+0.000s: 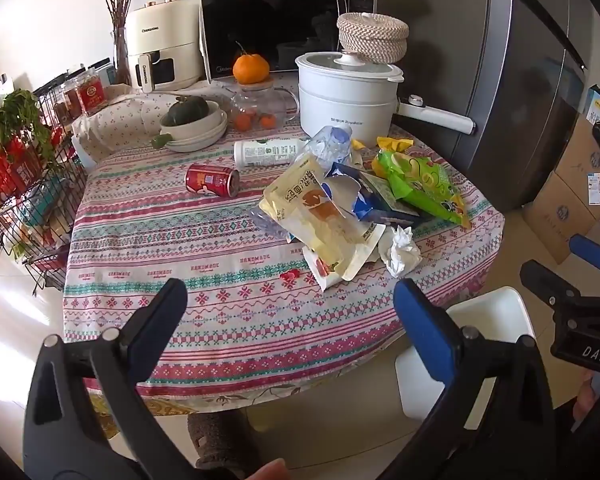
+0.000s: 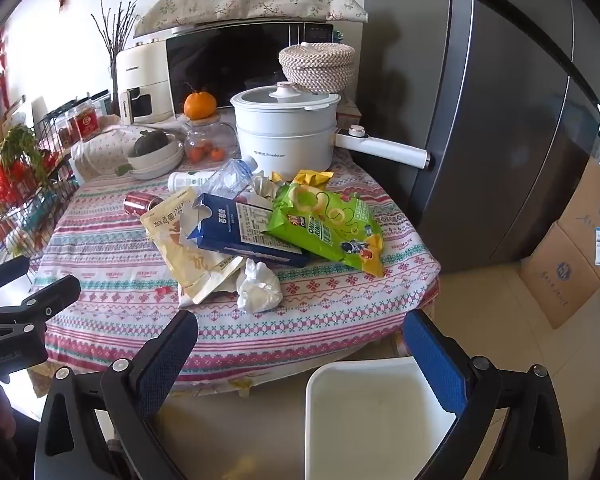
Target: Collect trash
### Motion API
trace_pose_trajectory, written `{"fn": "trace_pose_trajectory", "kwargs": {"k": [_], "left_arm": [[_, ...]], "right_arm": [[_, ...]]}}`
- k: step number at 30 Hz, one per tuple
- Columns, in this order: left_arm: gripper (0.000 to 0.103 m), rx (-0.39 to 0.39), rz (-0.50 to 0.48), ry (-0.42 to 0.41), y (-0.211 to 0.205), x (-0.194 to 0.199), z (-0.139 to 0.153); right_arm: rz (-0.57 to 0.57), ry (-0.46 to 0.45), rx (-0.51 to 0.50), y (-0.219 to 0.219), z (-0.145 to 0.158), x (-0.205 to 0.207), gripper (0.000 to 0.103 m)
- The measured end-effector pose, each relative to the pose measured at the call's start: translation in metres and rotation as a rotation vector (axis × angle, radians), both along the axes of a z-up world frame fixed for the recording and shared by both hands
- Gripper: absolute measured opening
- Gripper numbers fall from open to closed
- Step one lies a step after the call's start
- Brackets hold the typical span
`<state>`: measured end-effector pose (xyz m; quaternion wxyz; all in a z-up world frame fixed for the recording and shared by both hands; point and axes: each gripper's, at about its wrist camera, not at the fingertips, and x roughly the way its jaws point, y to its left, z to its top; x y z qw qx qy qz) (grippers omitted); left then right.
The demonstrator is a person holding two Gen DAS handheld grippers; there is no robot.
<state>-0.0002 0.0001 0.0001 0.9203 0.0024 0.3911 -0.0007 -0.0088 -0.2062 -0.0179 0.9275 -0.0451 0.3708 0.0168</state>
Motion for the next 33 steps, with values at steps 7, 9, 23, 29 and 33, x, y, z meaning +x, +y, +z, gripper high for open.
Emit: {"fn": "trace_pose_trajectory", "kwargs": {"k": [7,9,23,29,33], "left_arm": [[0.102,0.003,-0.003,-0.001,0.0,-0.0013,0.0009],[0.102,0.004,-0.003,-0.001,-0.0004,-0.002,0.0011],[0.102,0.0,-0.001,0.001,0.0019,0.0039,-0.0015],[0.102,0.002,-0.001,0.002,0.0019,0.0039,-0.0014],[0.102,0.001,0.0,0.001,0.0024,0.0043,-0.0017]], "right_arm": [[-0.001,0.002,0.002,0.0001,-0.0012,-0.0004,0.103],[0.0,0.002,0.001,0.0006,-0.0016,-0.0006,0.103],[0.001,0.005,0.002,0.0,-0.0021,-0.0007,0.103],[0.001,0.007,0.002,-0.0001,-0.0021,-0.0005,0.103],[0.002,0.007,0.002,-0.0003,-0.0025,-0.0003,0.103]]}}
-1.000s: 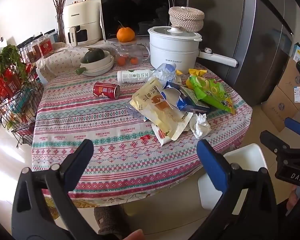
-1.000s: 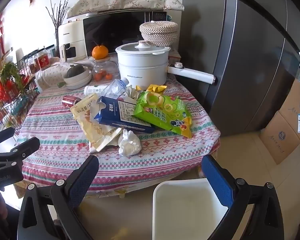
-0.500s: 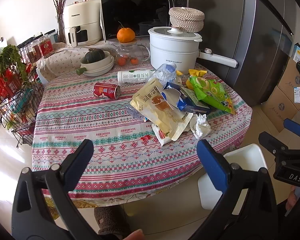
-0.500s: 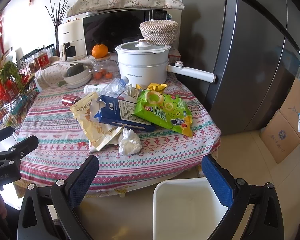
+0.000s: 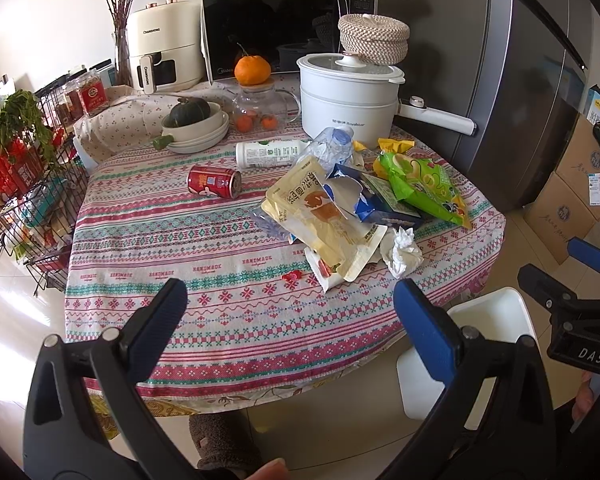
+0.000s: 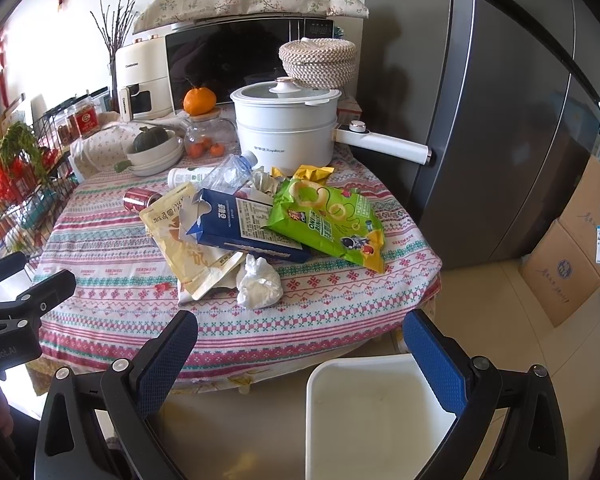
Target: Collect trash
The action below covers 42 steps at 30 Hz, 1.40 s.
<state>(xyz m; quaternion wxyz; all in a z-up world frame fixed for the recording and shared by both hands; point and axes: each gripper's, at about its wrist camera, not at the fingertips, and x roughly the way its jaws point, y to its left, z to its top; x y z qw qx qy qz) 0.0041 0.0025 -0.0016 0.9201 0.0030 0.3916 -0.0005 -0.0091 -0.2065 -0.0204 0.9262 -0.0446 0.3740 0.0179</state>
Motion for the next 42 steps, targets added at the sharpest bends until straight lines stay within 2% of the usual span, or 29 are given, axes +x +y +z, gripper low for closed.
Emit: {"fn": "trace_pose_trajectory", "kwargs": {"k": [13,16,19,21,23,24,29,31,33,35,38,39,42], "left_arm": [[0.102,0.001,0.011,-0.006,0.002,-0.003,0.006],[0.102,-0.03,-0.002,0.008,0.009,-0.001,0.009],[0.102,-0.094,-0.027,0.049,0.02,0.005,0.012],[0.102,-0.087,-0.017,0.108,0.023,0.015,0.011],[0.102,-0.102,-0.023,0.101,0.028,0.027,0.01],[0.102,-0.135,-0.031,0.105,0.03,0.034,0.009],[0.1,-0.32,-0.073,0.209,0.036,0.073,-0.012],[0.097,-0.357,-0.08,0.253,0.036,0.088,-0.024],[0.093,-0.356,-0.057,0.322,0.038,0.102,-0.043],[0.087,-0.376,-0.028,0.35,0.042,0.114,-0.063],[0.081,-0.421,-0.005,0.379,0.042,0.125,-0.09],[0.077,-0.435,-0.011,0.388,0.038,0.128,-0.096],[0.076,-0.464,0.0,0.395,0.034,0.137,-0.109]], "right_arm": [[-0.003,0.004,0.001,-0.001,-0.003,-0.001,0.103],[-0.005,0.001,0.003,-0.002,-0.003,-0.001,0.103],[-0.012,0.001,0.01,-0.004,-0.002,-0.001,0.103],[-0.01,0.005,0.024,-0.006,-0.001,0.002,0.103],[-0.011,0.02,0.024,-0.007,0.002,0.007,0.103],[-0.009,0.028,0.021,-0.008,0.003,0.01,0.103],[0.009,0.043,-0.007,-0.005,0.017,0.025,0.103],[0.032,0.068,-0.005,-0.004,0.022,0.036,0.103],[0.041,0.102,0.001,-0.005,0.024,0.051,0.103],[0.031,0.122,0.018,-0.009,0.02,0.066,0.103],[-0.017,0.094,0.068,-0.024,0.005,0.078,0.102],[-0.044,0.101,0.073,-0.03,-0.002,0.081,0.101],[-0.072,0.177,0.074,-0.046,-0.024,0.096,0.098]]}}
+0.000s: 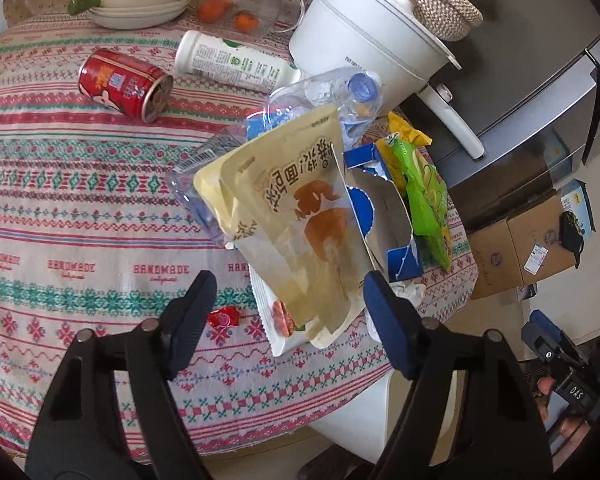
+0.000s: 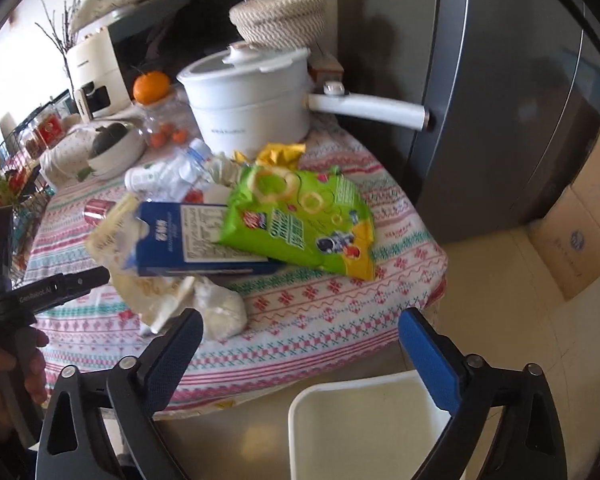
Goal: Collect trash
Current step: 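Grasp the cream bread snack bag with the left gripper and lift, then grasp the green onion rings bag with the right gripper and lift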
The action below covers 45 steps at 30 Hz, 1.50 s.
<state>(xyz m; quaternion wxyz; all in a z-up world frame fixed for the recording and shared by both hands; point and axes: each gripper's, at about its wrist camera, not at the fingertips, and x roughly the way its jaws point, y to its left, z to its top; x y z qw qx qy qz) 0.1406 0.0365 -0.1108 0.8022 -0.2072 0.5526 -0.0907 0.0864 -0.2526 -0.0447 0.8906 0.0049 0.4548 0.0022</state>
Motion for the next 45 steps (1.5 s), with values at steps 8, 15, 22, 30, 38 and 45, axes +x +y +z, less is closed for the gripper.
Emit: {"fn": "trace_pose_trajectory", "kwargs": {"k": [8,15,22,30,38,45], "left_arm": [[0.054,-0.141,0.125,-0.007,0.005,0.011,-0.022],[0.02,-0.242,0.164,-0.051,0.011,0.009,-0.011],[0.009,-0.161,0.16,-0.091,0.027,-0.008,0.015],[0.008,-0.047,0.155,-0.15,0.042,-0.028,0.049],[0.008,0.049,0.119,-0.206,0.047,-0.041,0.063],[0.008,0.038,0.131,-0.184,0.047,-0.041,0.059]], "right_arm": [[0.024,0.057,0.064,-0.007,-0.016,0.005,0.098],[0.012,0.077,0.127,-0.013,-0.021,0.01,0.098],[-0.024,0.066,0.11,-0.024,-0.024,0.019,0.098],[-0.093,0.109,0.188,-0.043,-0.037,0.041,0.098],[-0.243,0.179,0.419,-0.06,-0.074,0.063,0.098],[-0.355,0.171,0.557,-0.061,-0.102,0.085,0.098]]}}
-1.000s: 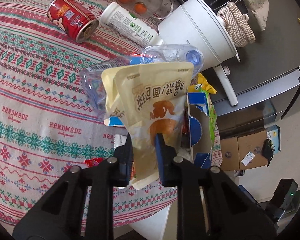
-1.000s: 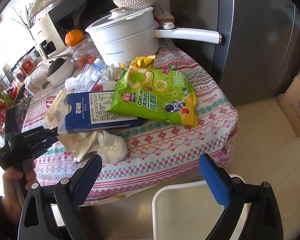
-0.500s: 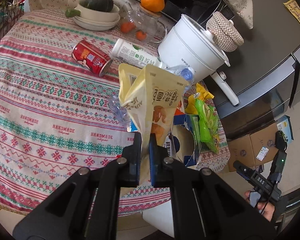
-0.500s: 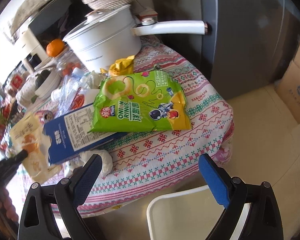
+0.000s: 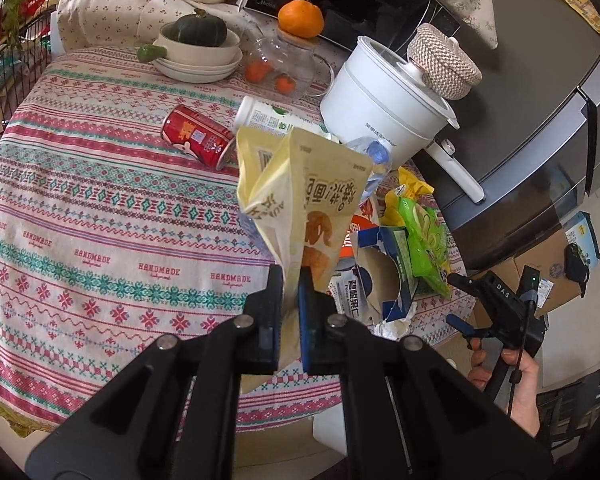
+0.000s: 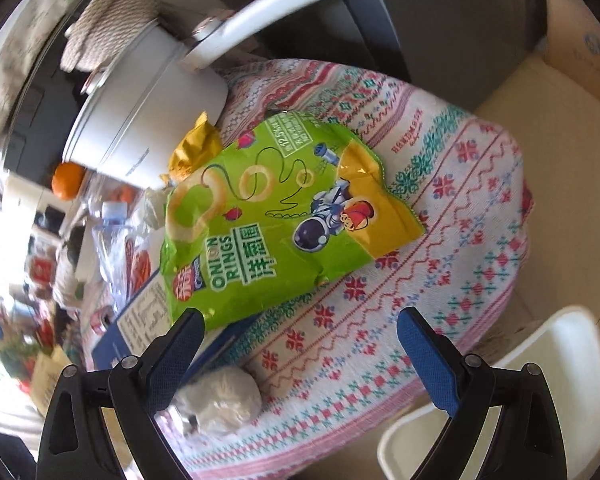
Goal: Collect trash
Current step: 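Grasp the green onion rings bag with the right gripper and lift, then carry the cream bag with the left gripper while the right carries the green bag to the bin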
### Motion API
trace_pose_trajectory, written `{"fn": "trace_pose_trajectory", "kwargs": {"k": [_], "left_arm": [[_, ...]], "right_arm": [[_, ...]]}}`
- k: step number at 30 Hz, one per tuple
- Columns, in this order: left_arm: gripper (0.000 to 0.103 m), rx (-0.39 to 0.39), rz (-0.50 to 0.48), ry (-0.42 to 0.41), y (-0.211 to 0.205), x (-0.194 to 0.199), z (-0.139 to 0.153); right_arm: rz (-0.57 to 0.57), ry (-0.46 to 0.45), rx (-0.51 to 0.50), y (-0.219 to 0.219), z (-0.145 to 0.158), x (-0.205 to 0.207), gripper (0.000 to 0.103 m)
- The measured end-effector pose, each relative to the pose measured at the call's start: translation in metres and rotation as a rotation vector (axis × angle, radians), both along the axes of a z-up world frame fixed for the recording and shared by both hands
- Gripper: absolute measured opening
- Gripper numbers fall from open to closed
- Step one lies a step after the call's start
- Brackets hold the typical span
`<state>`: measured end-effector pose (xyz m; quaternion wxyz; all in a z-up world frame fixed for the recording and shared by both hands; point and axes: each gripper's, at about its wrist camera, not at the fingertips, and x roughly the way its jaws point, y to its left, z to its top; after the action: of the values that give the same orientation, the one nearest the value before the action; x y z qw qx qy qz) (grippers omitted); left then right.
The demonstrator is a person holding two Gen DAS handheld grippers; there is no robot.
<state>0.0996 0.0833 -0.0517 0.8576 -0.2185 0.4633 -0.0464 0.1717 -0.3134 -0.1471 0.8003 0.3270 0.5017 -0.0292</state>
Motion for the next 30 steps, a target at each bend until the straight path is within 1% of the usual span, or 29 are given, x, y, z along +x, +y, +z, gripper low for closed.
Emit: {"fn": "trace_pose_trajectory", "kwargs": {"k": [1,3,5,7,8,9,10,11,12,13,14,16,17,18,23,28,30], "left_arm": [[0.008,0.001,-0.001,0.001,0.0,0.0,0.0],[0.008,0.004,-0.003,0.0,-0.002,0.0,0.0],[0.008,0.003,-0.004,0.001,-0.004,0.0,0.0],[0.008,0.003,-0.008,0.002,-0.005,0.001,0.0],[0.008,0.004,-0.009,0.003,-0.006,0.001,0.0],[0.008,0.006,-0.009,0.003,-0.007,0.002,-0.001],[0.008,0.007,-0.009,0.003,-0.007,0.002,-0.001],[0.008,0.008,-0.009,0.002,-0.008,0.002,-0.001],[0.008,0.01,-0.008,0.002,-0.008,0.003,0.0],[0.008,0.011,-0.007,0.001,-0.009,0.003,0.0],[0.008,0.011,-0.007,-0.001,-0.009,0.002,0.0],[0.008,0.012,-0.006,-0.006,-0.009,0.002,0.001],[0.008,0.015,-0.005,-0.01,-0.009,0.001,0.002],[0.008,0.018,-0.005,-0.014,-0.009,0.0,0.003],[0.008,0.019,0.004,-0.04,-0.005,-0.002,0.009],[0.008,0.006,0.013,-0.066,-0.002,-0.005,0.016],[0.008,0.001,0.01,-0.079,-0.003,-0.007,0.02]], "right_arm": [[-0.028,0.001,0.036,-0.003,-0.005,0.001,0.096],[-0.083,-0.003,0.125,-0.009,-0.018,0.006,0.089],[-0.124,-0.028,0.18,-0.014,-0.025,0.008,0.089],[-0.146,-0.051,0.194,-0.016,-0.026,0.013,0.088],[-0.151,-0.065,0.203,-0.017,-0.027,0.016,0.085],[-0.153,-0.075,0.212,-0.017,-0.028,0.019,0.077],[-0.158,-0.076,0.223,-0.017,-0.03,0.021,0.075],[-0.168,-0.083,0.232,-0.017,-0.032,0.023,0.066],[-0.176,-0.085,0.243,-0.018,-0.034,0.026,0.051],[-0.179,-0.079,0.252,-0.019,-0.037,0.027,0.044],[-0.184,-0.072,0.264,-0.02,-0.041,0.029,0.033],[-0.193,-0.07,0.282,-0.023,-0.046,0.027,0.023],[-0.188,-0.07,0.28,-0.023,-0.045,0.028,0.015],[-0.179,-0.076,0.266,-0.024,-0.043,0.029,0.011],[-0.13,-0.123,0.203,-0.036,-0.017,0.021,0.009],[-0.043,-0.191,0.131,-0.037,0.02,0.009,0.009],[-0.006,-0.225,0.086,-0.033,0.038,0.004,0.009]]}}
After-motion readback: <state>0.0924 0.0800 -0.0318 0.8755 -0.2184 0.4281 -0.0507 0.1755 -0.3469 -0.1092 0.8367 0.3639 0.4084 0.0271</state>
